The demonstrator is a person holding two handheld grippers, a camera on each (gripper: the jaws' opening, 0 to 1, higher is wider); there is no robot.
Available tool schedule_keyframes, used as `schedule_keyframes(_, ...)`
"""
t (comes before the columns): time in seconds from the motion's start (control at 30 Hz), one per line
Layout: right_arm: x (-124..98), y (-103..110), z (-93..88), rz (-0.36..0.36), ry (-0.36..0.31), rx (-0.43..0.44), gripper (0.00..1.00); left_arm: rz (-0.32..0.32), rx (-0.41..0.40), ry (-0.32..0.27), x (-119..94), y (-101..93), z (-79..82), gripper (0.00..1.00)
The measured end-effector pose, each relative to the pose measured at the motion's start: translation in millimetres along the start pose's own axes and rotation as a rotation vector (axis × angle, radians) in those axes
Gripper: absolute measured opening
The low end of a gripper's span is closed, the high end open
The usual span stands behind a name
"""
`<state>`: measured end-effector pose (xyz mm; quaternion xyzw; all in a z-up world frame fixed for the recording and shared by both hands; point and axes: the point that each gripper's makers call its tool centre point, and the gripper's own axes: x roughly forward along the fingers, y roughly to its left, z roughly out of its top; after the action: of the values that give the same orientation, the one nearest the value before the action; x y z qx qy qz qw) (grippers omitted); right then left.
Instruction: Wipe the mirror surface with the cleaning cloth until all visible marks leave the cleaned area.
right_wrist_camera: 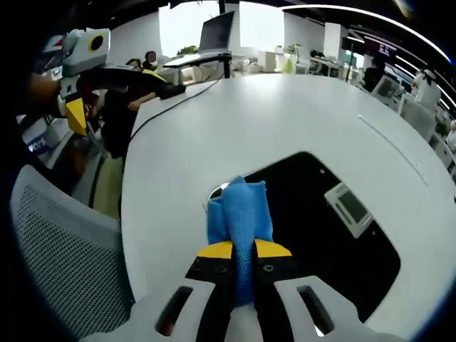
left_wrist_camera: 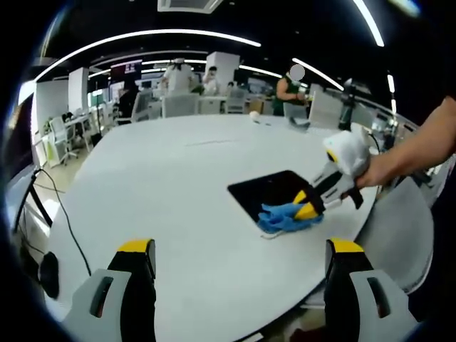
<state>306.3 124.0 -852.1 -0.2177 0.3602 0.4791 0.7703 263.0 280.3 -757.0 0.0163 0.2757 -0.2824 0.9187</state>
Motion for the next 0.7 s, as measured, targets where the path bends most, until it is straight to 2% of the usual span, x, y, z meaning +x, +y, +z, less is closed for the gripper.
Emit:
schedule_keyframes(0.3,-1.1,-0.5,-1.0,0.019,0.004,-0.02,0.04,0.0,0.0,0.001,0.5,-1.4,-0.7,1.0)
schedule_keyframes(0.7,-11.4,-10.4,-13.4,0.019,0.02,-0.021,0.04,-0.008,0.005,0.005,4.2,-2.7,0.7,1.0)
